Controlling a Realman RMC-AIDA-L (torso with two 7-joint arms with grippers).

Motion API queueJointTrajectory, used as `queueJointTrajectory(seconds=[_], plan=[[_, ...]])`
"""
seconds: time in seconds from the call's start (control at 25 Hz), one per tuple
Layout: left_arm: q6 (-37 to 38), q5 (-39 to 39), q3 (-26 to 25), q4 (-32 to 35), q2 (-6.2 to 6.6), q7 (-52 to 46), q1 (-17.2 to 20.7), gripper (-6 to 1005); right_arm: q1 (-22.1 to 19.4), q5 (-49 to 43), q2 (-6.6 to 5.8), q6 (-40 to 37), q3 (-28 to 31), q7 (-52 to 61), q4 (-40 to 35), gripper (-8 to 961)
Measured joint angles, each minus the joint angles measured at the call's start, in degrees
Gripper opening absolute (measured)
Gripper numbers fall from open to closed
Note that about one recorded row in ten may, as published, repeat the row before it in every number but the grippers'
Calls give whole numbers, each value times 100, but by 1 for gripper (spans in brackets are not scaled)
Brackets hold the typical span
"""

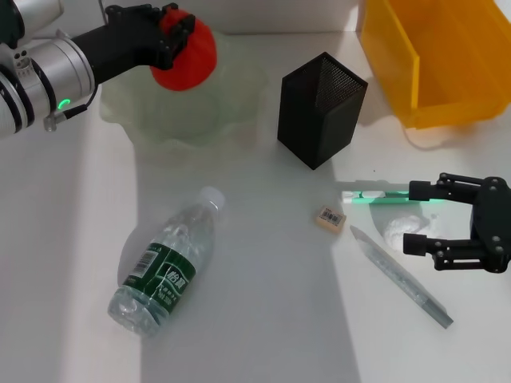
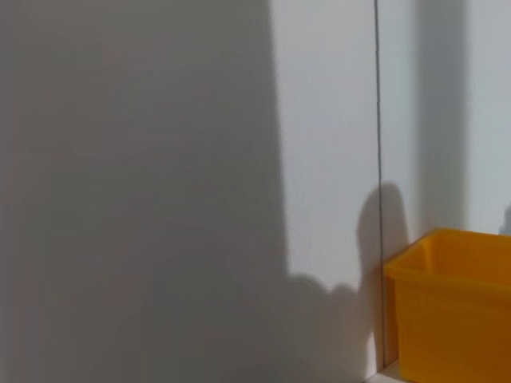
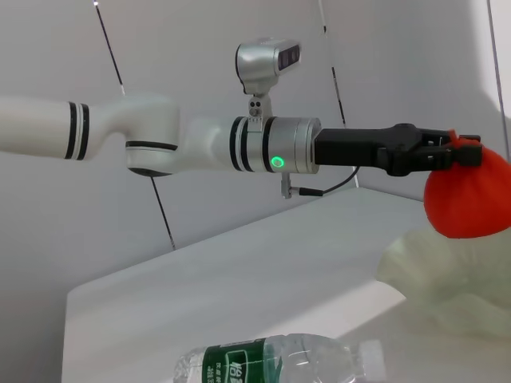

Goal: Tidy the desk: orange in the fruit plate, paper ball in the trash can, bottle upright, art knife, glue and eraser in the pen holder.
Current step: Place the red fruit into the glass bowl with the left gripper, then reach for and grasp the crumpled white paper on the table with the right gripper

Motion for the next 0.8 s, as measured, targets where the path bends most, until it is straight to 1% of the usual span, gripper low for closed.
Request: queueJointTrajectory(seconds=[0.04, 0.32, 0.52, 0.6, 0.64, 0.68, 0.8], plan=[[-27, -51, 22, -8, -1, 12, 1, 169, 3, 1, 0, 10, 0, 29, -4, 834], [120, -176, 58, 47, 4, 168, 183, 325, 38, 3, 0, 53, 6, 232, -29, 835], [1031, -393, 44, 163, 31, 340, 569, 482, 79, 29, 0, 151, 62, 478, -46, 834], [1031, -393, 44, 163, 31, 340, 569, 550, 91, 71, -10, 237, 72, 773, -192, 834], [1394, -407, 28, 182, 40, 349, 694, 584, 95, 71, -11, 278, 60, 977, -322, 834], [2375, -338, 44, 197, 70, 362, 1025, 643, 104, 45, -15, 344, 39, 1301, -534, 834], [2963, -4, 78, 199, 73, 388, 1308, 818, 167, -252, -19, 410, -6, 2328, -1318, 835]])
